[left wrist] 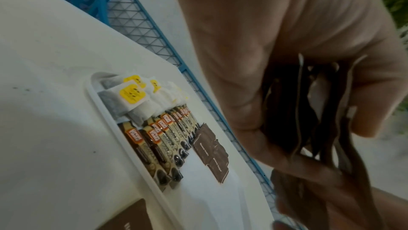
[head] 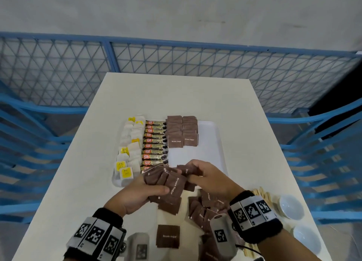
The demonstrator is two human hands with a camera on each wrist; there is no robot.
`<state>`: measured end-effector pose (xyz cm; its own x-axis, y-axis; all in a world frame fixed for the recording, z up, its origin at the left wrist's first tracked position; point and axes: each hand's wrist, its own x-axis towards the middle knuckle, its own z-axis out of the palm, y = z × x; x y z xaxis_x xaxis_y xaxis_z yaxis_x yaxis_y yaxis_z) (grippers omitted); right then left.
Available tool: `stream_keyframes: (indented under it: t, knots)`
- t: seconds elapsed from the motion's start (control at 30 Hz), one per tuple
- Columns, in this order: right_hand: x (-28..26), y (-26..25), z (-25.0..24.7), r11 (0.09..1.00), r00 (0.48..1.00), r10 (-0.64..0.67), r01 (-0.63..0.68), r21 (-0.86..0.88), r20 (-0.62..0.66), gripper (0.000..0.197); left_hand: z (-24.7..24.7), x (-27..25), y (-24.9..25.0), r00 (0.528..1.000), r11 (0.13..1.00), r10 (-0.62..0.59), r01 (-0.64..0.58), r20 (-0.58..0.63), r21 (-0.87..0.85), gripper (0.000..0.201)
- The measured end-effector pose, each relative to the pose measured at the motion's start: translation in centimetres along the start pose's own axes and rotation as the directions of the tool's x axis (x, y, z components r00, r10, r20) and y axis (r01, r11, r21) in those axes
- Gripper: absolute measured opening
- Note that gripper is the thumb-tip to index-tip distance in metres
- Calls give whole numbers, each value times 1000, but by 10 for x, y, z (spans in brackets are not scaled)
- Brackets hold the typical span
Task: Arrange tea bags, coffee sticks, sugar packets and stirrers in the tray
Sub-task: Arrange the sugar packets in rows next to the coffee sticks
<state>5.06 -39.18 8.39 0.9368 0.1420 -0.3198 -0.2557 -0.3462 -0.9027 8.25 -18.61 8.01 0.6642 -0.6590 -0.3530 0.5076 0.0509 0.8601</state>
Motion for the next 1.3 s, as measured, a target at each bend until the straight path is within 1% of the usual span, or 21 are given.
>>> stream_keyframes:
  t: [0.07, 0.13, 0.17, 0.27, 0.3, 0.37, 0.43, 0.5, 0.57, 0.6, 0.63, 0.67, 0.7, 0.8, 0.83, 0.9, 0.93, 1.0, 1.07, 1.17, 1.3]
  knots:
    - [3, 0, -5, 997, 995, 33, -39, 68, 91, 13, 5, 8, -4, 998, 1000, -20, 21, -66, 11, 68]
    - [6, 1, -9, 987, 989, 40, -61, 152, 141, 22, 10, 14, -7, 993, 1000, 1, -4, -114, -26, 65]
    - [8, 2, -11, 981, 990, 31, -57, 185, 140, 26, 13, 17, -7, 990, 998, 15, -23, -138, -50, 63]
    - [13, 10, -12, 962, 999, 7, -18, 272, 40, 31, 18, 22, -10, 970, 990, 44, -74, -237, -119, 48]
    - [15, 14, -11, 953, 1000, 14, -10, 303, -11, 28, 19, 22, -10, 961, 987, 45, -85, -272, -139, 42]
    - [19, 22, -8, 933, 996, 45, -15, 359, -76, 19, 20, 22, -13, 951, 982, 57, -109, -303, -157, 43]
    - [23, 29, -7, 913, 994, 66, -27, 406, -81, 14, 21, 22, -16, 949, 984, 49, -99, -310, -148, 51]
    - [30, 33, -6, 873, 992, 95, -44, 485, -81, 13, 19, 21, -20, 941, 983, 44, -100, -336, -152, 47]
    - [38, 36, -8, 817, 988, 120, -45, 574, -93, 16, 17, 21, -24, 935, 983, 45, -105, -353, -152, 51]
    - [45, 39, -8, 799, 986, 130, -44, 600, -101, 19, 15, 22, -26, 927, 982, 41, -106, -373, -154, 48]
    - [51, 41, -10, 799, 984, 136, -40, 600, -115, 22, 11, 22, -28, 917, 982, 34, -105, -398, -158, 39]
    - [59, 43, -11, 819, 980, 142, -37, 572, -139, 24, 6, 22, -29, 904, 981, 26, -105, -427, -164, 31]
    - [68, 44, -13, 848, 975, 147, -38, 529, -165, 24, 1, 22, -30, 892, 979, 20, -109, -452, -172, 29]
    - [92, 45, -16, 914, 951, 183, -70, 399, -251, 9, -18, 20, -30, 872, 979, 20, -116, -489, -167, 30]
    - [99, 45, -17, 933, 939, 195, -89, 349, -283, 8, -24, 20, -29, 867, 978, 22, -123, -498, -171, 30]
    - [114, 49, -16, 968, 910, 205, -133, 214, -360, 19, -35, 21, -26, 862, 975, 36, -140, -506, -170, 32]
    - [121, 51, -15, 974, 898, 207, -153, 164, -389, 20, -39, 22, -24, 861, 975, 41, -146, -507, -169, 33]
    - [133, 54, -12, 975, 884, 219, -180, 131, -413, 15, -47, 23, -22, 859, 973, 34, -146, -511, -180, 33]
    - [142, 56, -8, 973, 882, 230, -196, 124, -411, 13, -54, 24, -20, 857, 970, 24, -145, -515, -196, 35]
    - [150, 58, -5, 975, 876, 221, -208, 77, -429, 15, -62, 25, -20, 863, 969, 9, -133, -506, -208, 45]
    - [154, 60, -3, 976, 867, 195, -220, 0, -459, 16, -64, 25, -19, 871, 972, 23, -135, -491, -192, 45]
